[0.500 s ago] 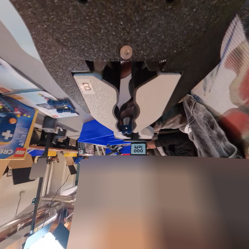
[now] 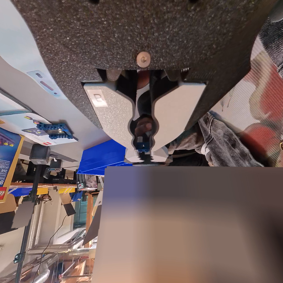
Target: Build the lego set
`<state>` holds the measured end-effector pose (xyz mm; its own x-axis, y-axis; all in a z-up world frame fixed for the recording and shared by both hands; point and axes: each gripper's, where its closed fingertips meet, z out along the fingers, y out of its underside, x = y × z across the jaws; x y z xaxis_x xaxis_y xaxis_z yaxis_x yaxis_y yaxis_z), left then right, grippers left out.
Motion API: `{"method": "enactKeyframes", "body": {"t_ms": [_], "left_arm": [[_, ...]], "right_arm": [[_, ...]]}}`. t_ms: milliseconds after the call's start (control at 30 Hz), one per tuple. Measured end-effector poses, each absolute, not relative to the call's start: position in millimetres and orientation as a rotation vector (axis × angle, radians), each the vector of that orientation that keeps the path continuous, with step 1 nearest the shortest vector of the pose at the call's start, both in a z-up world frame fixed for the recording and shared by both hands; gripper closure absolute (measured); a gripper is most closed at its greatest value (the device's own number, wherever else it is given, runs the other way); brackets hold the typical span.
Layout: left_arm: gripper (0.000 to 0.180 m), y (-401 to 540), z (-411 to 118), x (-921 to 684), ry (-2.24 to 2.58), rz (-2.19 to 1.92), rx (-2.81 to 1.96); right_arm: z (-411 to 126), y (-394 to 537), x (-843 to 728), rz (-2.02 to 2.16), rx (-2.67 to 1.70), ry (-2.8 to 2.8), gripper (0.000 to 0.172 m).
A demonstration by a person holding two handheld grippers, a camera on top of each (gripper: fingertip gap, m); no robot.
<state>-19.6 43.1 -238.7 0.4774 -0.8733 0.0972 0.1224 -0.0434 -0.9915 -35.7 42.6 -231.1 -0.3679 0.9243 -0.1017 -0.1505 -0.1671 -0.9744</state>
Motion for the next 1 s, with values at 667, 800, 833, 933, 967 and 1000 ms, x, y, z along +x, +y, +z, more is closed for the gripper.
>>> {"method": "enactKeyframes", "body": {"t_ms": [667,800,833,933,967,1000], "left_arm": [[0.165,41.6,-241.1,-20.4,0.720,-0.966,-1.385],[0.159,42.0,-239.9,-21.2,0.716,-0.966,-1.381],[0.159,41.8,-238.9,-22.1,0.712,-0.967,-1.377],[0.163,40.0,-239.4,-22.1,0.727,-0.969,-1.373],[0.164,39.5,-240.0,-21.6,0.733,-0.965,-1.374],[0.164,39.5,-240.8,-21.0,0.739,-0.959,-1.375]], "right_arm": [[-232.2,43.4,-33.8,1.623,-0.968,-1.290,0.157],[-235.8,42.1,-34.1,1.621,-0.968,-1.314,0.157],[-237.1,41.2,-34.6,1.617,-0.971,-1.326,0.157],[-238.4,40.4,-35.2,1.614,-0.974,-1.335,0.157],[-238.1,40.3,-34.9,1.619,-0.974,-1.333,0.157],[-238.0,40.2,-34.9,1.624,-0.973,-1.332,0.157]]}}
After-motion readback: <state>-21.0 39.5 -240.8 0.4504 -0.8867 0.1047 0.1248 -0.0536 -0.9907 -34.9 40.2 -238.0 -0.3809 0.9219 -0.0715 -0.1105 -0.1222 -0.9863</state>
